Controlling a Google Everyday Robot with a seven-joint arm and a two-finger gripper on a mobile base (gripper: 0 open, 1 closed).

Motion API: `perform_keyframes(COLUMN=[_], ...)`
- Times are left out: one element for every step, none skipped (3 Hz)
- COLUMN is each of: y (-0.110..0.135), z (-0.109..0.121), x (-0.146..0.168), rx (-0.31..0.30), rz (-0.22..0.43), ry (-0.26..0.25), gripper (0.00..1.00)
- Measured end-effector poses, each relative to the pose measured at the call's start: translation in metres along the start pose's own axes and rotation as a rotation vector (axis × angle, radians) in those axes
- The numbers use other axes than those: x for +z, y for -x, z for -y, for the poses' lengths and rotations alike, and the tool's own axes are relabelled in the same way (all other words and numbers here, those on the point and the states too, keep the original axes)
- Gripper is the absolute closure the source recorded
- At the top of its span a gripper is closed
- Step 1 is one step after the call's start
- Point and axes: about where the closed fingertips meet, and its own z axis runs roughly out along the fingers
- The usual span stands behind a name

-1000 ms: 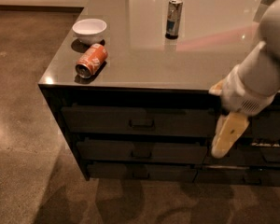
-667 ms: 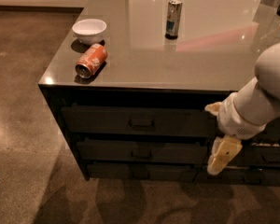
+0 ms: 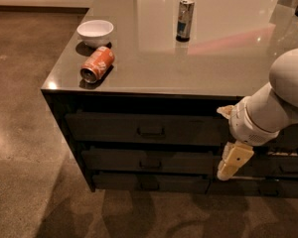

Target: Open top drawer

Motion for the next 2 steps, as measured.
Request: perform_keyframes(y=[0.008, 0.016], z=[0.007, 0.013], x=[0.024, 0.051], rx=[0.014, 0.037], rz=[0.081, 0.195], ry=[0.016, 0.019], gripper=[0.0, 0.0])
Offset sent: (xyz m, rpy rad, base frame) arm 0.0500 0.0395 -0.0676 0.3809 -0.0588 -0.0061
